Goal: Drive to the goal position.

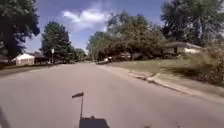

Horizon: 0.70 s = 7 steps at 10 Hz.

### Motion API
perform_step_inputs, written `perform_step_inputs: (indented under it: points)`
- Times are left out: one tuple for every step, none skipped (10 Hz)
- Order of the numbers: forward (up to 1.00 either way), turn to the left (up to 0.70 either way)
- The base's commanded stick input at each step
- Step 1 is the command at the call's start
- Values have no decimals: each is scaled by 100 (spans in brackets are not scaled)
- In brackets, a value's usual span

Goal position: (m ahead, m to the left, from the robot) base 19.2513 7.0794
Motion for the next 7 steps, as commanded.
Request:
perform_step_inputs:
  points:
    - [100,3]
    - [100,3]
    - [100,3]
    - [100,3]
    - [100,2]
    - [100,3]
    - [100,3]
